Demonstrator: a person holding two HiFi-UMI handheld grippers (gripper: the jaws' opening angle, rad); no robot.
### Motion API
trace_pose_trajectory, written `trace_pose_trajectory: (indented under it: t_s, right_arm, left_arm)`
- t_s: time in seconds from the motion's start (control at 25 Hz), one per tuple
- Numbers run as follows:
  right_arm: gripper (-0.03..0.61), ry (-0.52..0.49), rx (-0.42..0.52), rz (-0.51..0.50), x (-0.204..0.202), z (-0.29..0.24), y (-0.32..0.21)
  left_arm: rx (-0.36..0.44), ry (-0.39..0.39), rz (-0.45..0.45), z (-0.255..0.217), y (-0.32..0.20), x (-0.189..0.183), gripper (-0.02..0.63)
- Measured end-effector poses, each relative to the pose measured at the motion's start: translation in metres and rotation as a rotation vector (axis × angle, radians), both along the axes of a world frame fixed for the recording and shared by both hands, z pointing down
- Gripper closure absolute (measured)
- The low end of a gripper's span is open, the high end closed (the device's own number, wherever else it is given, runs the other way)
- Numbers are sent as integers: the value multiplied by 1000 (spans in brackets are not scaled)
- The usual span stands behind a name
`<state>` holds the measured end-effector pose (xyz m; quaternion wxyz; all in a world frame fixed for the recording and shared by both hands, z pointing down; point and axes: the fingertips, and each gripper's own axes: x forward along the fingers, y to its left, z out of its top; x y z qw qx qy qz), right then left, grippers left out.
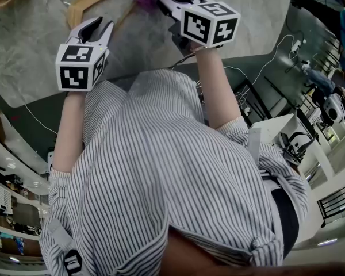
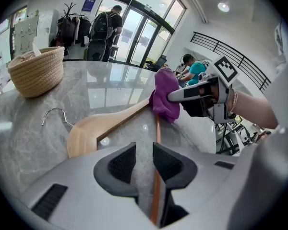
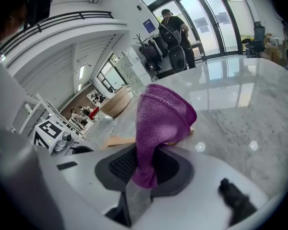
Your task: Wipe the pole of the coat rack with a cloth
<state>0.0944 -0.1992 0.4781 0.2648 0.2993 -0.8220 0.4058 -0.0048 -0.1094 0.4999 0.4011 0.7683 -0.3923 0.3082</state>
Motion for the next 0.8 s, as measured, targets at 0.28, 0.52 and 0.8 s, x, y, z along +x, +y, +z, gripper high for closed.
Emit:
trace_pose_trajectory:
  t_s: [0.28,0.52,0.8]
  right_arm:
    - [495,19,39,34,3,-5,-5]
    - [495,24,83,54,3,-16,-8]
    - [495,21,153,80,-1,-35,5]
  left_arm:
    - [10,-13,-6,-3,2,-5,497]
    - [13,25,13,-10,7,-5,497]
    - [68,55,19,-24,12,-9,498]
